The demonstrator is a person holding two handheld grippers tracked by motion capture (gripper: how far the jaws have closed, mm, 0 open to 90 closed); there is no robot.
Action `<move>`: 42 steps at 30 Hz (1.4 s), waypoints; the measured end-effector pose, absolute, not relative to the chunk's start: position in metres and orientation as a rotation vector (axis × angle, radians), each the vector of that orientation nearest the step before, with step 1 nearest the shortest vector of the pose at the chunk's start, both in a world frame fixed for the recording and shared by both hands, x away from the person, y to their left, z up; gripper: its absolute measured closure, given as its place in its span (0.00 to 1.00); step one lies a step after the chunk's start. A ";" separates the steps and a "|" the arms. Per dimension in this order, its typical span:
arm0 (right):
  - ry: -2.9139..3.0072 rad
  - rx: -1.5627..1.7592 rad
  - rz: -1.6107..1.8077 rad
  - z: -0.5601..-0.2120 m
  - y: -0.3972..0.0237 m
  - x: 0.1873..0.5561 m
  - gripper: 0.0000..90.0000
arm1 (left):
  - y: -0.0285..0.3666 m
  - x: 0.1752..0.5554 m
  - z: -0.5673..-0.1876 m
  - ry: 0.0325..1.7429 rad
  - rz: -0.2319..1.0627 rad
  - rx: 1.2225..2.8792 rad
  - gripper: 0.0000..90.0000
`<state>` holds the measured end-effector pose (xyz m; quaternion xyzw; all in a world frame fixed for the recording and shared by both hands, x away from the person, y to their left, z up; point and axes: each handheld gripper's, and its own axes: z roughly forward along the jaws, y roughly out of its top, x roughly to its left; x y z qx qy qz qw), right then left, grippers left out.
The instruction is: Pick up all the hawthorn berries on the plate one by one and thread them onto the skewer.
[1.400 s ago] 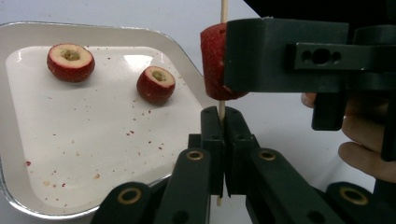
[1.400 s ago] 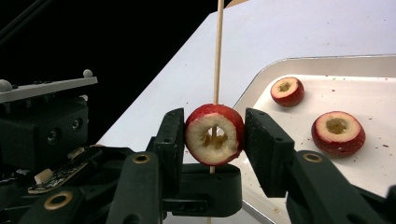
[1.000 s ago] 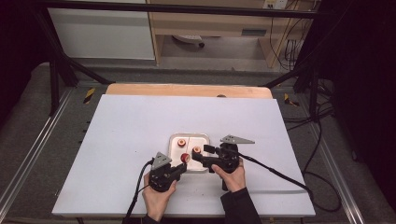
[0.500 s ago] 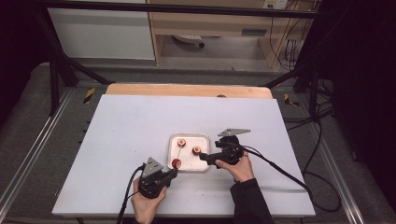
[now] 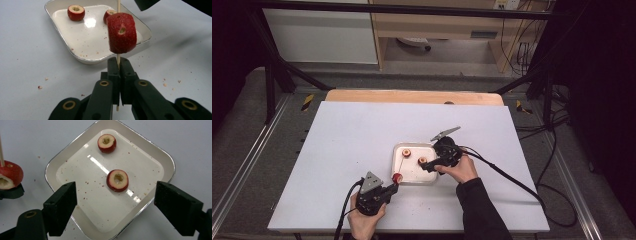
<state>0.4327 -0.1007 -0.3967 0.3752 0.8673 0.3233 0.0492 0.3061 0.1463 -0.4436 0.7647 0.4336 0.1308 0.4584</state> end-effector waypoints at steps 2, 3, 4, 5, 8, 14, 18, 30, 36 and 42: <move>2.664 1.155 0.951 -0.397 -0.095 0.436 0.24 | 0.147 0.306 -0.444 1.065 0.319 1.888 0.98; 2.672 1.149 0.937 -0.398 -0.093 0.439 0.25 | 0.147 0.306 -0.444 1.067 0.318 1.887 0.98; 2.673 1.162 0.927 -0.398 -0.091 0.441 0.26 | 0.147 0.306 -0.444 1.067 0.317 1.887 0.98; 2.674 1.180 0.915 -0.399 -0.089 0.443 0.26 | 0.147 0.306 -0.444 1.066 0.316 1.889 0.98; 2.687 1.191 0.866 -0.402 -0.085 0.449 0.28 | 0.147 0.306 -0.444 1.063 0.313 1.890 0.98; 2.720 1.216 0.824 -0.408 -0.077 0.458 0.36 | 0.147 0.306 -0.445 1.064 0.307 1.895 0.98; 2.742 1.241 0.798 -0.411 -0.075 0.463 0.42 | 0.147 0.307 -0.445 1.060 0.306 1.900 0.98; 2.765 1.276 0.768 -0.419 -0.072 0.467 0.58 | 0.145 0.307 -0.446 1.057 0.299 1.908 0.98; 2.776 1.295 0.755 -0.422 -0.071 0.469 0.65 | 0.145 0.307 -0.446 1.057 0.299 1.910 0.98; 2.773 1.317 0.751 -0.422 -0.071 0.469 0.67 | 0.145 0.307 -0.446 1.055 0.301 1.910 0.98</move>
